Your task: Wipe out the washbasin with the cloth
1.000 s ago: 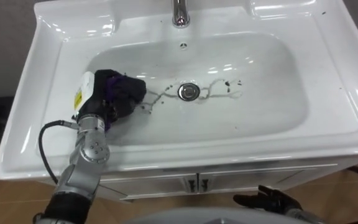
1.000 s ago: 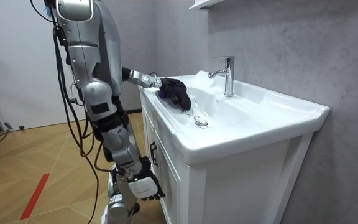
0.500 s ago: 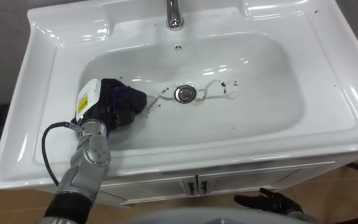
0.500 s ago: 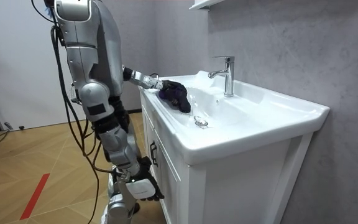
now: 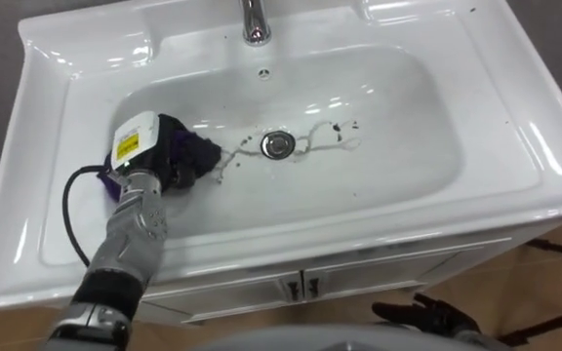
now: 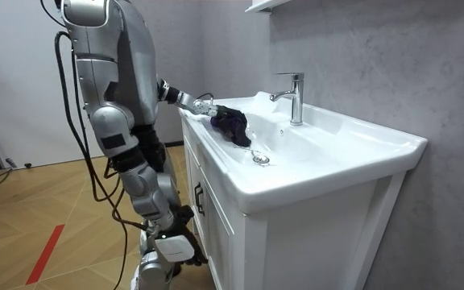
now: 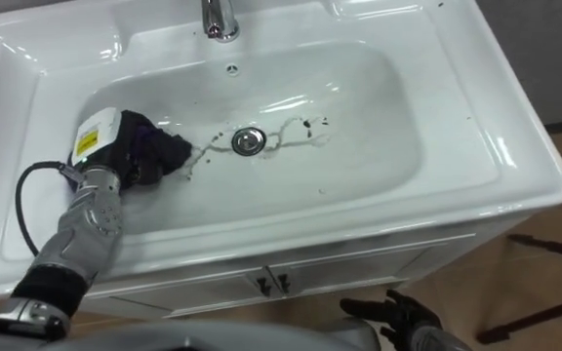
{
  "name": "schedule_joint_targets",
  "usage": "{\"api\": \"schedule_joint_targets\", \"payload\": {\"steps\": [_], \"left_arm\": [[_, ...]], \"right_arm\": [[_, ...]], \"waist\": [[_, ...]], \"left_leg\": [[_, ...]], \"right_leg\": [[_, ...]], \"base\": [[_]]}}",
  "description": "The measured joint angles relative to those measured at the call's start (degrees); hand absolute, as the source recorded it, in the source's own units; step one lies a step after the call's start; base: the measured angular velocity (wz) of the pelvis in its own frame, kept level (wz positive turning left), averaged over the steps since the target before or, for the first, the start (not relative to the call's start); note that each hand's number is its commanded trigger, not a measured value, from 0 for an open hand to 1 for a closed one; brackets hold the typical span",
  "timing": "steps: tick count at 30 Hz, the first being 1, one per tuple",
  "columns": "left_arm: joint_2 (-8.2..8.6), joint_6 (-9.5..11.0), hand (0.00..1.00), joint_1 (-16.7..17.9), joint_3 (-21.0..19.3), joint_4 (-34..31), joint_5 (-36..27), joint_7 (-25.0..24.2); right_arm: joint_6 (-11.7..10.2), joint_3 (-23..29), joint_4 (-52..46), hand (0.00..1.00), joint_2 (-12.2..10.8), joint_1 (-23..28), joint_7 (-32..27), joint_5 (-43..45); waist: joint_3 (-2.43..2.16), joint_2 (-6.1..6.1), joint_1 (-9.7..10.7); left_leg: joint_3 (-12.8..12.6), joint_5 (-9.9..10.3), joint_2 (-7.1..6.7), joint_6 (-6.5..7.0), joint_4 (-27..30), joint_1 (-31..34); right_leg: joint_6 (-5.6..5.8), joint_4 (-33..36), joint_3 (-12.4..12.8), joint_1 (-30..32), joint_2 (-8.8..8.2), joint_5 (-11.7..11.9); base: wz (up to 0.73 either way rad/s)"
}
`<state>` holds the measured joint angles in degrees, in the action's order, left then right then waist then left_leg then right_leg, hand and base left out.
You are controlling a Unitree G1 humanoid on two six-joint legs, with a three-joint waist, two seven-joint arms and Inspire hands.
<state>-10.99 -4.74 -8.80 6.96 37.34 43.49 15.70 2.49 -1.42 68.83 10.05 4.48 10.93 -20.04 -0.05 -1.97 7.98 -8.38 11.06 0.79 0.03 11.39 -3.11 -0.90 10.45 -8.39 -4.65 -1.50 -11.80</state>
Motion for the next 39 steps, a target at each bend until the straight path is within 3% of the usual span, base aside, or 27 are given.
{"api": "schedule_joint_targets", "payload": {"steps": [9, 13, 17, 19, 26, 32, 39], "left_arm": [[0.04, 0.2, 1.00, -6.4, -0.2, 10.7, 1.1, -0.1], [0.20, 0.6, 1.00, -8.2, -0.1, 14.0, 0.9, -0.3], [0.25, 0.6, 1.00, -9.3, 0.1, 16.0, -0.8, 0.1], [0.25, 0.6, 1.00, -9.8, 0.1, 16.6, -1.2, 0.5], [0.25, 0.6, 1.00, -11.8, 0.2, 18.6, -1.9, 0.9], [0.27, 0.7, 1.00, -14.7, 0.2, 21.5, -6.0, 0.2], [0.31, 2.8, 1.00, -17.2, 1.3, 24.6, -16.1, -1.0]], "right_arm": [[0.0, 0.5, 0.2, 0.00, 0.1, -0.8, 0.8, 0.4], [0.0, 0.5, 1.0, 0.00, 0.9, -1.4, 0.9, 0.1], [0.0, 0.4, 2.9, 0.00, 1.2, -3.3, 0.7, -0.4], [0.0, 0.4, 3.9, 0.00, 1.5, -3.9, 0.5, -0.4], [0.0, 0.5, 4.7, 0.00, 1.5, -4.6, 1.3, -0.5], [-0.1, 0.6, 4.5, 0.00, 1.5, -4.6, 1.2, -0.9], [-0.6, 0.4, 5.2, 0.00, 1.6, -5.5, 0.3, -2.1]], "waist": [[0.20, -0.37, 1.2], [0.20, -1.39, 1.9], [0.07, -2.13, 2.9], [0.30, -2.54, 3.2], [0.33, -2.55, 5.2], [0.60, -2.17, 5.9], [0.81, -1.95, 6.3]], "left_leg": [[-0.9, 0.0, 0.53, -0.02, 0.2, 0.5], [-1.2, 0.0, 0.57, -0.02, 0.3, 0.9], [-1.4, 0.0, 0.59, -0.02, 0.3, 1.5], [-2.3, 0.0, 0.66, 0.00, 0.2, 1.9], [-2.6, -0.1, 0.58, 0.05, 0.0, 2.8], [-4.3, -0.2, 0.65, 0.11, -0.1, 3.1], [-4.4, -0.2, 0.59, 0.15, 0.1, 4.0]], "right_leg": [[-0.33, 0.2, 0.5, 0.9, 0.42, 0.2], [-0.35, 0.4, 0.8, 1.7, 0.36, 0.2], [-0.34, 0.9, 1.3, 2.7, 0.38, 0.2], [-0.34, 1.5, 1.9, 3.7, 0.41, 0.2], [-0.31, 2.3, 1.9, 5.0, 0.08, 0.2], [-0.28, 2.3, 2.7, 5.8, -0.09, 0.2], [-0.13, 2.4, 3.2, 6.7, -0.02, 0.2]], "base": [[-0.05], [-0.02], [-0.04], [-0.18], [-0.01], [-0.06], [0.00]]}}
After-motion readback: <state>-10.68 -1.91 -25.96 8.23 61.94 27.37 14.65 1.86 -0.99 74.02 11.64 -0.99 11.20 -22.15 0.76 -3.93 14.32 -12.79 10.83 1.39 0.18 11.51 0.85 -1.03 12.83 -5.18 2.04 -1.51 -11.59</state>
